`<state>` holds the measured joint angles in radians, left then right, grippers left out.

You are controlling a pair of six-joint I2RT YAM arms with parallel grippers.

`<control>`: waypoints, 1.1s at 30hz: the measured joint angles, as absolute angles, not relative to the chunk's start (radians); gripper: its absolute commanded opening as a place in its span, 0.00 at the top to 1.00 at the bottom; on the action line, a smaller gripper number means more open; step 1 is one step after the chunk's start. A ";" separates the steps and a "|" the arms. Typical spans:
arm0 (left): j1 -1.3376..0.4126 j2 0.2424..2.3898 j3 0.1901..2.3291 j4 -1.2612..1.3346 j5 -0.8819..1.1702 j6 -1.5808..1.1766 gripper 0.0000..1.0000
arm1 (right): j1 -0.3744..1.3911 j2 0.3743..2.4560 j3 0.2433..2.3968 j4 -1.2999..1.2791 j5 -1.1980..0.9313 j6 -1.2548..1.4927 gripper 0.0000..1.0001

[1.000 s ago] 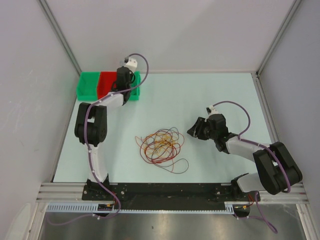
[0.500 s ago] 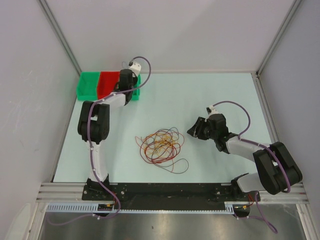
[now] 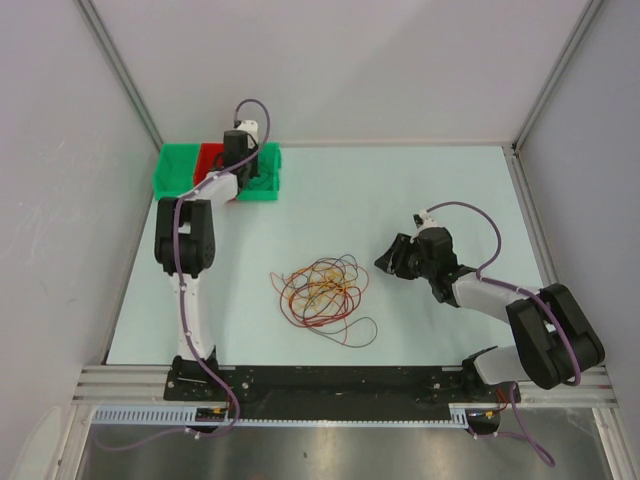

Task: Untangle the cables
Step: Place the cable in the bin.

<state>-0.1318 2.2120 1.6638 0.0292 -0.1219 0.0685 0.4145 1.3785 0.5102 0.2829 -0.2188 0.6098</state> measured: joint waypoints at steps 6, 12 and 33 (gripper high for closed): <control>-0.091 2.262 1.808 -0.131 -0.072 0.001 0.99 | 0.414 1.378 0.510 0.283 -0.219 0.610 0.54; -0.079 2.338 1.985 -0.272 0.024 -0.050 0.98 | 0.414 1.381 0.510 0.283 -0.219 0.610 0.54; -0.092 2.220 1.843 -0.302 0.044 -0.108 1.00 | 0.414 1.382 0.505 0.287 -0.226 0.610 0.55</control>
<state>-0.0921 2.2196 1.8431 -0.3023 0.0437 -0.1081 0.4145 1.3819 0.5045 0.2871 -0.2256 0.6102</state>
